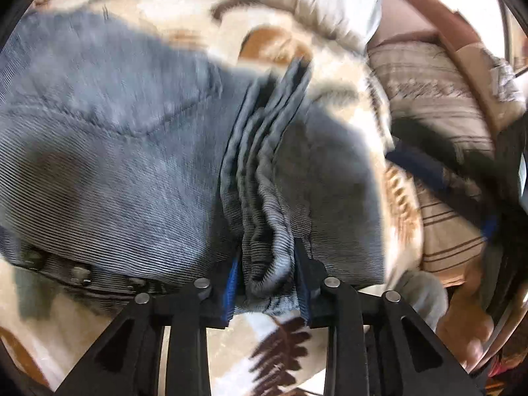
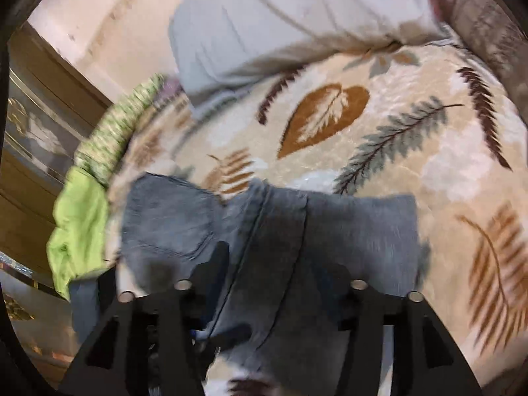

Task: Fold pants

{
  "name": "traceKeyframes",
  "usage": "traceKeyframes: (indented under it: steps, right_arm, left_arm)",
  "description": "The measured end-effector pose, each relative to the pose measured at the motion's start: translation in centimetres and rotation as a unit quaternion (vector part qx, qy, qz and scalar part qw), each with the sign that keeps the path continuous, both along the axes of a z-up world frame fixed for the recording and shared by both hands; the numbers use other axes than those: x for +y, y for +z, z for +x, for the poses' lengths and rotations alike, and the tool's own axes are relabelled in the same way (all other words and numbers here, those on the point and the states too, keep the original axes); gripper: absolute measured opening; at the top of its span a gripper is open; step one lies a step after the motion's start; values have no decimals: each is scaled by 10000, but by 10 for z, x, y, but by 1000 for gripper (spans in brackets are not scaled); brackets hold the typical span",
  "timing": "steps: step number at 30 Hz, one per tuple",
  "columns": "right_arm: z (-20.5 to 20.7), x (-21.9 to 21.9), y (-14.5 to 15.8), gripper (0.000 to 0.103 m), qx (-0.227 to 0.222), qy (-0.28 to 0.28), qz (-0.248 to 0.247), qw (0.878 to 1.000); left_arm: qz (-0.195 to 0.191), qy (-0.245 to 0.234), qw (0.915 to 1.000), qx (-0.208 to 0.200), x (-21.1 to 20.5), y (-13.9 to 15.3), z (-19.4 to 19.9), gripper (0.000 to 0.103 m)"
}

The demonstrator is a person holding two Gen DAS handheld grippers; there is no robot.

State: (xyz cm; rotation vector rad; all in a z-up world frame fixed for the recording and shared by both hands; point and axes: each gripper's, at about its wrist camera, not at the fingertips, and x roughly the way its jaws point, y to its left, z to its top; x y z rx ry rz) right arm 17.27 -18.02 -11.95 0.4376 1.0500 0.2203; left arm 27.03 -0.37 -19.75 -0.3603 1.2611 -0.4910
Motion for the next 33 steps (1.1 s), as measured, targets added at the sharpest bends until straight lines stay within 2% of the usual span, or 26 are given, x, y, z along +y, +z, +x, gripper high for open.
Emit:
traceKeyframes:
  steps: [1, 3, 5, 7, 8, 10, 11, 12, 15, 18, 20, 28, 31, 33]
  right_arm:
    - [-14, 0, 9, 67, -111, -56, 95, 9999]
    - [-32, 3, 22, 75, -282, -74, 138, 9995]
    - [-41, 9, 35, 78, -394, -51, 123, 9991]
    - [-48, 20, 46, 81, -529, 34, 218, 9984]
    - [-49, 28, 50, 81, -567, 155, 249, 9980]
    - [-47, 47, 54, 81, -572, 339, 246, 9975]
    - [-45, 57, 55, 81, -575, 421, 239, 9972]
    - [-45, 64, 56, 81, -579, 473, 244, 9969]
    - [-38, 92, 52, 81, -535, 652, 364, 9958]
    - [-33, 109, 48, 83, -512, 673, 423, 9955]
    - [-28, 118, 43, 83, -480, 640, 449, 9958]
    - [3, 144, 15, 83, -170, 991, 452, 9939]
    - [16, 150, 3, 83, -32, 1080, 455, 9931]
    - [23, 152, -2, 83, 25, 1085, 502, 9928]
  left_arm:
    - [-71, 69, 9998, -193, 5, 12, -2, 44]
    - [-300, 360, 9980, -417, 22, 32, -8, 58]
    - [-559, 770, 9942, -505, 48, 40, -24, 59]
    - [-809, 1427, 9858, -373, 86, 44, -28, 63]
    - [-834, 1608, 9829, -336, 100, 43, -32, 63]
    - [-744, 2384, 9683, -76, 141, 40, -38, 63]
    - [-694, 2600, 9631, 8, 156, 36, -44, 63]
    - [-684, 2960, 9526, 125, 175, 34, -47, 63]
    - [-932, 3643, 9261, 285, 224, 29, -55, 63]
    - [-1011, 3956, 9116, 465, 246, 22, -58, 63]
    - [-1013, 4022, 9083, 548, 249, 18, -65, 63]
    - [-1044, 4127, 8999, 951, 250, -21, -32, 61]
    - [-1036, 4248, 8950, 883, 247, -38, -25, 61]
    - [-895, 4245, 8975, 791, 240, -39, -22, 57]
